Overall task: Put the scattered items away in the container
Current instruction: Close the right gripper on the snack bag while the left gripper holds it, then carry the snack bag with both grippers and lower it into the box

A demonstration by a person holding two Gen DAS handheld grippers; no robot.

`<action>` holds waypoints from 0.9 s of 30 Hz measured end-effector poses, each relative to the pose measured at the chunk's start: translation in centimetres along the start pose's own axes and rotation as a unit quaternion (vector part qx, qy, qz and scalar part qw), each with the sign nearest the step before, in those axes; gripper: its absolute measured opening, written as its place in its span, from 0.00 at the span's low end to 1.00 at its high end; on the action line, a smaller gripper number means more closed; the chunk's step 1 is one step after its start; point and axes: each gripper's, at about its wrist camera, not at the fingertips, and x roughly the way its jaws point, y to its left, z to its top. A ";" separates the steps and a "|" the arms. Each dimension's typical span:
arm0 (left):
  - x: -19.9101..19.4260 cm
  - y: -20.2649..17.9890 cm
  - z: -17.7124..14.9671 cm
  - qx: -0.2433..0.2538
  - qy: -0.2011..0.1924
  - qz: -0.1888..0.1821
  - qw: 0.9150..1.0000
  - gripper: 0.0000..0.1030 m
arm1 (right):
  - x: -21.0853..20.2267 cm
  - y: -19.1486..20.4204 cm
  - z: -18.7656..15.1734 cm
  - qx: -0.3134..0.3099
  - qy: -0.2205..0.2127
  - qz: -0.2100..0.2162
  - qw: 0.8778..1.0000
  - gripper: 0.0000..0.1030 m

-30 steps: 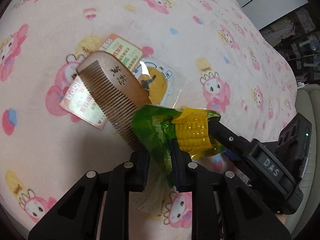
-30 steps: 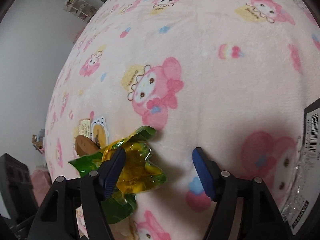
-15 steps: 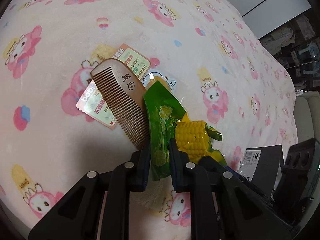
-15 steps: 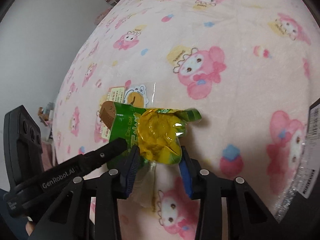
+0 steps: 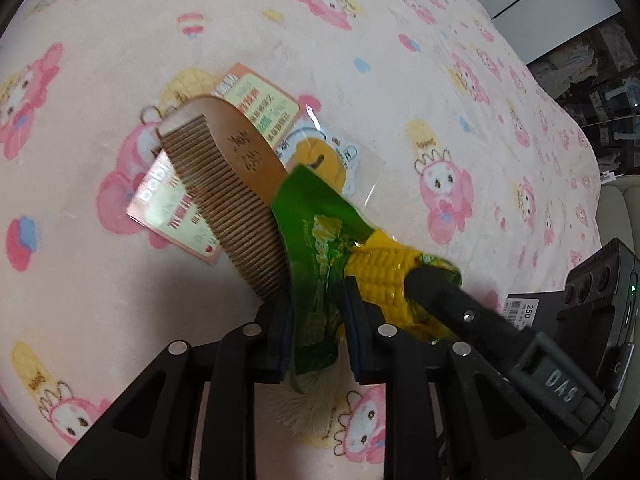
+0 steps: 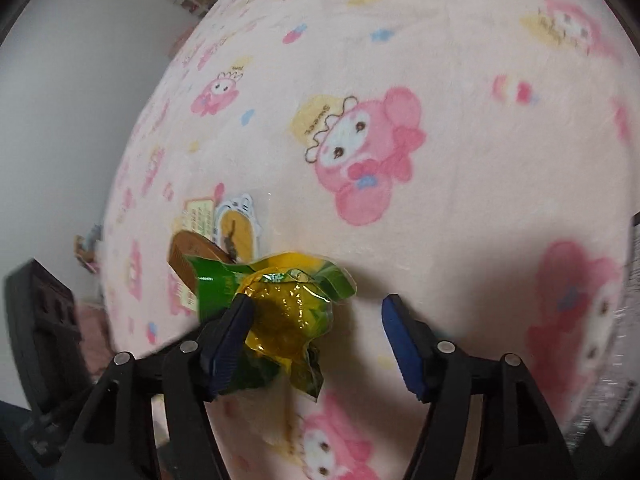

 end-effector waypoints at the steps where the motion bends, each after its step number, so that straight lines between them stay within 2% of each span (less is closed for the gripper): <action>1: 0.0 -0.1 -0.1 0.001 0.004 -0.012 1.000 0.07 | 0.1 -0.1 0.0 0.008 0.002 0.016 1.000 0.56; 2: -0.1 -0.1 -0.1 0.002 0.007 -0.026 1.000 0.06 | 0.1 -0.1 0.0 0.013 0.006 0.030 0.999 0.46; 3: -0.4 -0.4 -0.3 0.008 0.003 -0.029 1.000 0.06 | 0.1 0.1 -0.1 0.008 0.009 0.032 0.999 0.44; 5: -1.0 -0.7 -0.5 0.016 -0.005 -0.036 0.999 0.03 | -0.5 1.1 -0.5 -0.023 0.008 0.012 1.000 0.44; 8: -2.4 -1.4 -1.2 0.026 -0.012 -0.070 0.997 0.03 | -2.4 1.9 -0.8 -0.034 -0.009 -0.001 0.999 0.43; 11: -4.8 -3.1 -2.3 0.058 -0.033 -0.103 0.992 0.03 | -5.5 2.9 -1.3 -0.056 -0.032 -0.009 0.998 0.43; 14: -7.7 -5.7 -3.6 0.100 -0.059 -0.142 0.983 0.03 | -9.6 3.6 -2.0 -0.079 -0.058 -0.012 0.995 0.43; 17: -9.2 -8.3 -5.1 0.129 -0.057 -0.190 0.972 0.03 | -14.6 3.6 -2.9 -0.097 -0.088 -0.019 0.991 0.43; 20: -9.8 -11.3 -6.6 0.162 -0.049 -0.217 0.961 0.03 | -19.0 2.5 -3.9 -0.101 -0.114 -0.030 0.988 0.43; 27: -8.3 -19.3 -12.2 0.258 0.007 -0.218 0.941 0.03 | -26.2 -2.2 -8.0 -0.118 -0.147 -0.081 0.979 0.42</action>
